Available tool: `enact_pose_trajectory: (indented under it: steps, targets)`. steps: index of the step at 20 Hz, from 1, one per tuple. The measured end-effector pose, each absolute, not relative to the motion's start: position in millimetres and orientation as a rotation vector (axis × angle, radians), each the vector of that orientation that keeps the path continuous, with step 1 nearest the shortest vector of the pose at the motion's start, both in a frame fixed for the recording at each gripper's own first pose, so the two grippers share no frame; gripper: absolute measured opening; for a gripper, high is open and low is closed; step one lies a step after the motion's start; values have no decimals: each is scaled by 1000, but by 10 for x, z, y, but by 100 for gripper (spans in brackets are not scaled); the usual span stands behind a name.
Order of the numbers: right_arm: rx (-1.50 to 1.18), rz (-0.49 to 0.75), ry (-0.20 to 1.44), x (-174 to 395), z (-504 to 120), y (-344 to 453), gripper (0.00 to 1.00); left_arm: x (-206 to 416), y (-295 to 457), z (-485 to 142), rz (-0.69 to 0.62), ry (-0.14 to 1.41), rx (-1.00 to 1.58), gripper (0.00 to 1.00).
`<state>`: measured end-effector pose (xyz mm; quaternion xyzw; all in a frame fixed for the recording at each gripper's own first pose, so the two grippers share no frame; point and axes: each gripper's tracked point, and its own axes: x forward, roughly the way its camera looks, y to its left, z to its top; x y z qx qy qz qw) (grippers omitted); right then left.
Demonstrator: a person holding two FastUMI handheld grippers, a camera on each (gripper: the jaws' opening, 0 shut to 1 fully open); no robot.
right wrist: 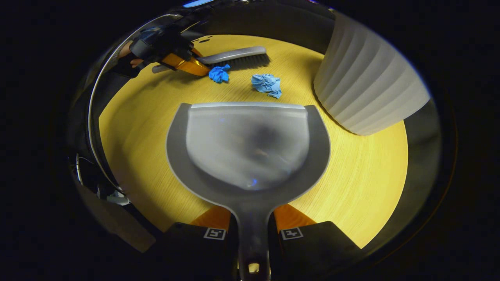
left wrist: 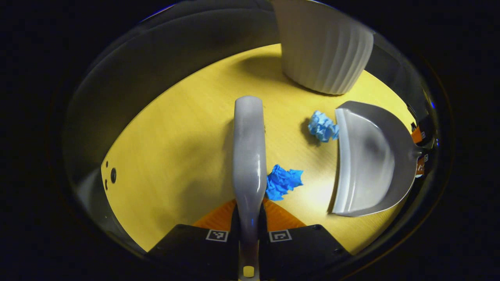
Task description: Pick up the small broom and dustpan from the desktop, sweep the trash into the dustpan with the broom, and then empty the trash into the garbage bin.
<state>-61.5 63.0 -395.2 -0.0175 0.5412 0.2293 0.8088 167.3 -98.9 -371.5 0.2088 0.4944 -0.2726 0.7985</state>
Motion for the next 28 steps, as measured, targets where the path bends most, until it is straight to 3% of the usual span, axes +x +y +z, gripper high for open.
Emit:
enact_pose_trajectory:
  steps: [6, 9, 17, 22, 28]
  targets:
    - [-66, 501, 1147, -591, -3973, 614, 36, 1175, -1646, -3647, -790, 1116, 374, 24]
    - [-94, 507, 1139, -609, -4013, 601, 36, 1097, -1714, -3461, -817, 1127, 301, 23]
    - [7, 461, 996, -571, -3832, 609, 36, 1236, -1241, -3388, -607, 1093, 188, 23]
    - [20, 410, 1054, -837, -3564, 484, 36, 1399, -808, -3785, -497, 1102, 173, 23]
    - [132, 222, 1062, -762, -3095, 475, 36, 1212, -646, -4053, -491, 1112, 180, 23]
